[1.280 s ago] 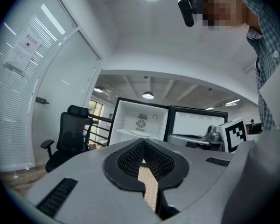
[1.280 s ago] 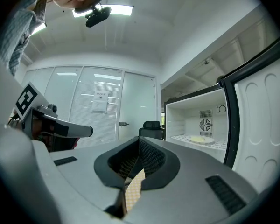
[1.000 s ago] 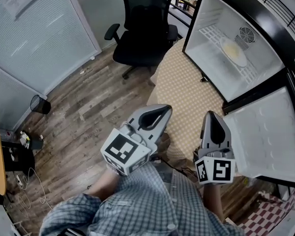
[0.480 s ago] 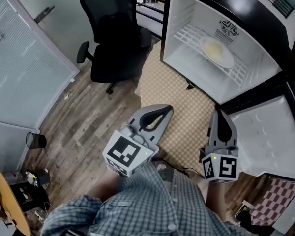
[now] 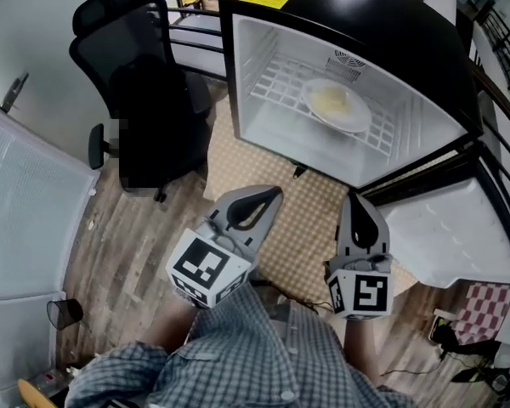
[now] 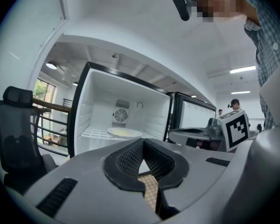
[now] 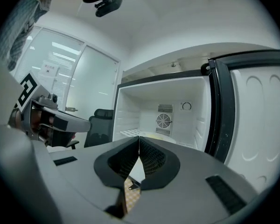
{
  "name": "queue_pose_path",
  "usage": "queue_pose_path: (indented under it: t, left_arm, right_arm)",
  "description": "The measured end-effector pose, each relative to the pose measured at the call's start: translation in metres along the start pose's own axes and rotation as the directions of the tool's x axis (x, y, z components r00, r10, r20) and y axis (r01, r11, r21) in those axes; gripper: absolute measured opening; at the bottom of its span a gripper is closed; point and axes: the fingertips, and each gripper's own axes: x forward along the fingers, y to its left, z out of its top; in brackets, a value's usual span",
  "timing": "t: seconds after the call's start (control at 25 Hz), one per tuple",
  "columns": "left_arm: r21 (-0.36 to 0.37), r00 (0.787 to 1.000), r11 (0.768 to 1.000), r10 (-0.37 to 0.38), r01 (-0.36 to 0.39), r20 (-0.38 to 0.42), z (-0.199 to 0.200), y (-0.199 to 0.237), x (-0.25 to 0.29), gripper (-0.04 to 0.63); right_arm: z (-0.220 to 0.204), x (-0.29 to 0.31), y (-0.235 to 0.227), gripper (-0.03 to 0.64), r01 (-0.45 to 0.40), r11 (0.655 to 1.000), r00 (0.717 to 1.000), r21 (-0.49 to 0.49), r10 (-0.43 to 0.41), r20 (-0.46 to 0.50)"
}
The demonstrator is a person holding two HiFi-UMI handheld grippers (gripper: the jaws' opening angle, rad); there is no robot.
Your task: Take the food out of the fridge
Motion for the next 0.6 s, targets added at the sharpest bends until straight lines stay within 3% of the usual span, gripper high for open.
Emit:
queue_pose_path:
  t: [0.2, 0.4, 0.48, 0.6]
  left_arm:
    - [0.000, 0.992, 0.992, -0.126, 0.126, -0.007, -0.001, 0.011, 0.030, 0.006]
    - [-0.031, 0.979, 0.979, -0.201, 0.200, -0.028, -0.007, 0.022, 0.048, 0.006]
    - [-0.049, 0.975, 0.975, -0.217, 0.215, -0.036, -0.010, 0.026, 0.055, 0.006]
    - [-0.074, 0.973, 0.972, -0.227, 0.223, -0.041, -0.012, 0.032, 0.066, 0.006]
  right_arm:
    - [0.000, 0.016, -0.005, 0.009, 0.118, 0.988, 0.993, -0.101, -0.119, -0.009]
    - [-0.011, 0.033, -0.015, 0.009, 0.196, 0.965, 0.977, -0.175, -0.208, -0.055]
    - [-0.019, 0.039, -0.018, 0.010, 0.209, 0.972, 0.972, -0.109, -0.219, -0.085]
    - [-0.032, 0.045, -0.023, 0.009, 0.222, 0.970, 0.971, 0.096, -0.211, -0.116]
